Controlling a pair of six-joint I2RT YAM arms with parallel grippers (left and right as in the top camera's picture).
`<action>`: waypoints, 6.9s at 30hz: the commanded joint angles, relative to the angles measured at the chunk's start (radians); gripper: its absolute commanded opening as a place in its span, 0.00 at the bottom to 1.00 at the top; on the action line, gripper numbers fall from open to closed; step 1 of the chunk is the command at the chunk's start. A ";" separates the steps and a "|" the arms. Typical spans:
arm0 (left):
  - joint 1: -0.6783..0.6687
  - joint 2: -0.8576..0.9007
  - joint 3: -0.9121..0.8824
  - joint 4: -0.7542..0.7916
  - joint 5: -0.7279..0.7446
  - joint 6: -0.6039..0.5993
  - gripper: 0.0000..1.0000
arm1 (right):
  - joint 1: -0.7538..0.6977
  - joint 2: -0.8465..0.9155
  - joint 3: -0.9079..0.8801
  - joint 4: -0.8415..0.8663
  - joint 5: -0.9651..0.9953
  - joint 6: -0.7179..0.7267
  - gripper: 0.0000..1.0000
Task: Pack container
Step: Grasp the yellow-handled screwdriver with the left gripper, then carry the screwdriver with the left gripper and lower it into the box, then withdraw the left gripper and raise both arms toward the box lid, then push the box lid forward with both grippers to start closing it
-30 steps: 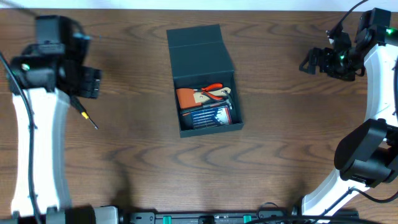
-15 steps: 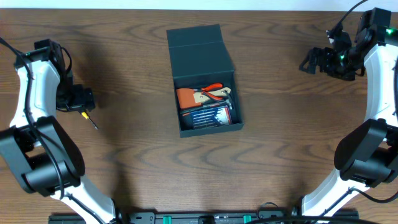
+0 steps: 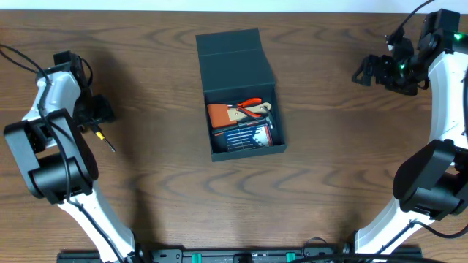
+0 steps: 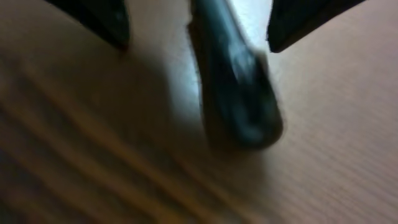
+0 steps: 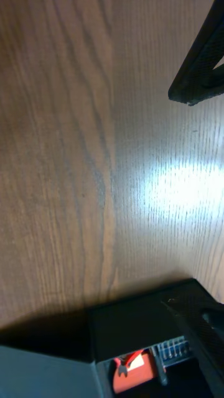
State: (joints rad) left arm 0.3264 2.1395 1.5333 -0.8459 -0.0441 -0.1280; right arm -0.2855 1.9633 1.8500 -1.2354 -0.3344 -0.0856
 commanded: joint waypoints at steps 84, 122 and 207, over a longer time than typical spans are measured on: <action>-0.987 -0.002 0.256 -0.267 0.227 0.915 0.17 | 0.005 0.007 -0.002 0.009 -0.014 0.048 0.99; -0.924 -0.283 0.415 -0.270 -0.001 0.471 0.32 | 0.005 0.007 -0.002 0.029 -0.015 0.084 0.99; -0.394 0.368 0.384 0.784 1.263 -0.154 0.06 | 0.354 0.512 -0.002 1.233 -0.698 0.504 0.01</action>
State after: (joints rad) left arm -0.0486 2.5618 1.9152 -0.0689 1.2236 -0.2588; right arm 0.0734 2.4805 1.8484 -0.0158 -0.9710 0.3923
